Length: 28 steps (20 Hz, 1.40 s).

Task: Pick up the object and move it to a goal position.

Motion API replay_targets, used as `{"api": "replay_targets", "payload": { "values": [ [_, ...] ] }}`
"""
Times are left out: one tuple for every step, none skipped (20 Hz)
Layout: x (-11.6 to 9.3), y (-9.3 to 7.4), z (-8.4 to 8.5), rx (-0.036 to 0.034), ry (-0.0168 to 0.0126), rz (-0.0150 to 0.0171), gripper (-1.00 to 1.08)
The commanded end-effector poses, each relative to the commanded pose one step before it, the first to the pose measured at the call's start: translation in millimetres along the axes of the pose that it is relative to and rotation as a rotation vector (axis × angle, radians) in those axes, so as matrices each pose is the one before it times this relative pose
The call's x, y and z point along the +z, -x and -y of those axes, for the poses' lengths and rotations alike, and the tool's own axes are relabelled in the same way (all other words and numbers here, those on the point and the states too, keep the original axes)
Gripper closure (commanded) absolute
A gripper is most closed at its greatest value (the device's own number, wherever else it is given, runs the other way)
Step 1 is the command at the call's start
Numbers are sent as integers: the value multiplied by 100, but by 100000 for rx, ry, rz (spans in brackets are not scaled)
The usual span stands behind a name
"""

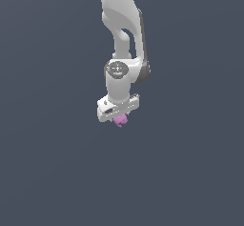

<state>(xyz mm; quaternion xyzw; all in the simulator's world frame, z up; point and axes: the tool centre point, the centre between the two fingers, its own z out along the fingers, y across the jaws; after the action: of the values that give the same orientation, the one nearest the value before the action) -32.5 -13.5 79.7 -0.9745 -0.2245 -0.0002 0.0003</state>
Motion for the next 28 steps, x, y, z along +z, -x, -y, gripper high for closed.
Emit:
{"api": "replay_targets", "payload": {
  "values": [
    [-1603,211,-1349,62,29,-84,108],
    [-731,94,-609,0,0,0,108],
    [-777,98,-647,0,0,0,108],
    [-811,101,-681,-13,-64,-24,108],
    [-848,105,-707,0,0,0,108],
    [-871,106,-726,0,0,0,108],
    [-884,106,-743,-9,-45,-18,108],
    [-903,107,-754,0,0,0,108],
    [-913,106,-763,0,0,0,108],
    [-920,105,-771,0,0,0,108],
    [-925,104,-777,0,0,0,108],
    [-917,101,-786,-8,-47,-11,108],
    [-929,100,-784,0,0,0,108],
    [-929,97,-786,0,0,0,108],
    [-926,95,-788,0,0,0,108],
    [-922,92,-787,0,0,0,108],
    [-892,86,-764,0,0,0,108],
    [-840,75,-728,20,44,49,108],
    [-806,72,-696,0,0,0,108],
    [-769,66,-667,0,0,0,108],
    [-735,60,-640,0,0,0,108],
    [-703,55,-616,0,0,0,108],
    [-670,48,-592,24,45,47,108],
    [-646,45,-571,0,0,0,108],
    [-613,40,-544,0,0,0,108],
    [-563,34,-502,0,0,0,108],
    [-512,28,-461,20,31,32,108],
    [-468,23,-421,0,0,0,108]
  ]
}}
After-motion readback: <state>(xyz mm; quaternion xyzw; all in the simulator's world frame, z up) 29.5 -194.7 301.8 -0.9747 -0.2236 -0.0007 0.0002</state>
